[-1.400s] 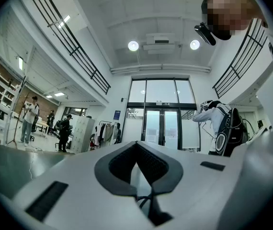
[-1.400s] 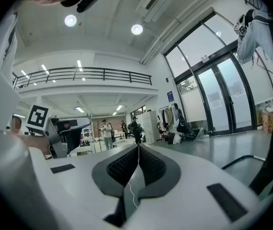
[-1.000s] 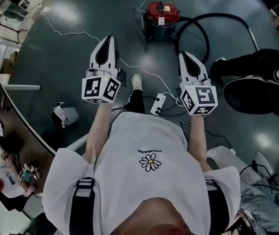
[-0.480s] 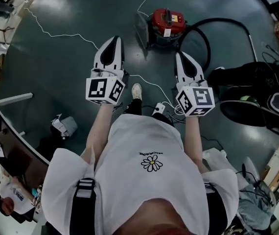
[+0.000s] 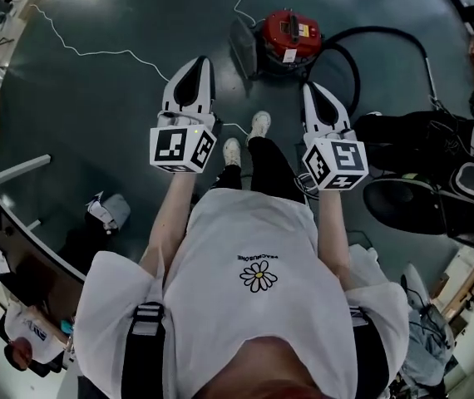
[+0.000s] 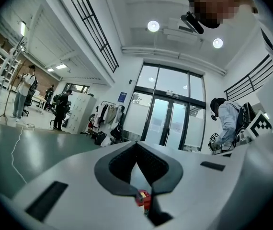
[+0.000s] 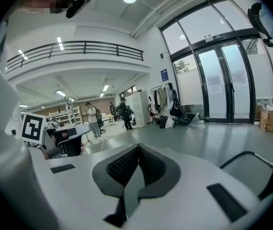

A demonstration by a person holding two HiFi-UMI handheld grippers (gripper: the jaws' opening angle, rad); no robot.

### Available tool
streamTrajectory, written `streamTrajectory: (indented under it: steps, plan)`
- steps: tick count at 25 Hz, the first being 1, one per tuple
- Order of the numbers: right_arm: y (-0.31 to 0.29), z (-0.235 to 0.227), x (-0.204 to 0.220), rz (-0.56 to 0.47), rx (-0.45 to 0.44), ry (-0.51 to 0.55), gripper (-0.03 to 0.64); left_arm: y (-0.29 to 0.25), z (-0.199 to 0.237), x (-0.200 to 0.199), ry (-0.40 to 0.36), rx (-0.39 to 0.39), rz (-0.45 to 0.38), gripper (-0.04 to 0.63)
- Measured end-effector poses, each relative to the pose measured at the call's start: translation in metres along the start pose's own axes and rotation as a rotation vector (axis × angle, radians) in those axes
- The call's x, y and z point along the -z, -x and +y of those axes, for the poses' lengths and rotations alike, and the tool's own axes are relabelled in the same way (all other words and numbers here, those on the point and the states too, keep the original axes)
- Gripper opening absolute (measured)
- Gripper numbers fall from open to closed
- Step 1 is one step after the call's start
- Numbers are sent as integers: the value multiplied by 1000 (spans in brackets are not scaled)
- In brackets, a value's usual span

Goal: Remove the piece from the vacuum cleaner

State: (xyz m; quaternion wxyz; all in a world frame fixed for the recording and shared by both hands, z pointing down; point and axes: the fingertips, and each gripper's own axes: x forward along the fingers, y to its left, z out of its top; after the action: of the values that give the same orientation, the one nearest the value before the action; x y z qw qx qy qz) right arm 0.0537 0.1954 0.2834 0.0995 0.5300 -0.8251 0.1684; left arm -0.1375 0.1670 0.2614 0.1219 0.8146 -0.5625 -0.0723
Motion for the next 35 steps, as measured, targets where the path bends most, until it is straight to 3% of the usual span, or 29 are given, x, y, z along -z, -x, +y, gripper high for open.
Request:
streamTrajectory:
  steps: [5,9,14,18,23,27,29,35]
  plan:
    - [-54,-18,-3,25,-46,5,12,-48,17,11,25,-12,48,6]
    - [-98,-37,-13,26,-94,-23,14,-96,26,11,53,1,78,100]
    - [-164,-93,-14,84,-77,-61,14,-172,34,41,96,-23,163,112]
    - [-235,-152,25,174,-61,-92,14,-235,41,124,117,-41,322,112]
    - [-318,-190,119,354,-88,-17,14,-276,76,254,151,-102,533,112]
    - [-368,-212,200,488,-82,28,14,-298,122,362,277,-207,680,112]
    - [-396,-221,228,533,-75,85,14,-317,142,399,332,-239,723,112]
    - [-441,-239,294,688,-69,176,12,-342,172,480,344,-286,865,112]
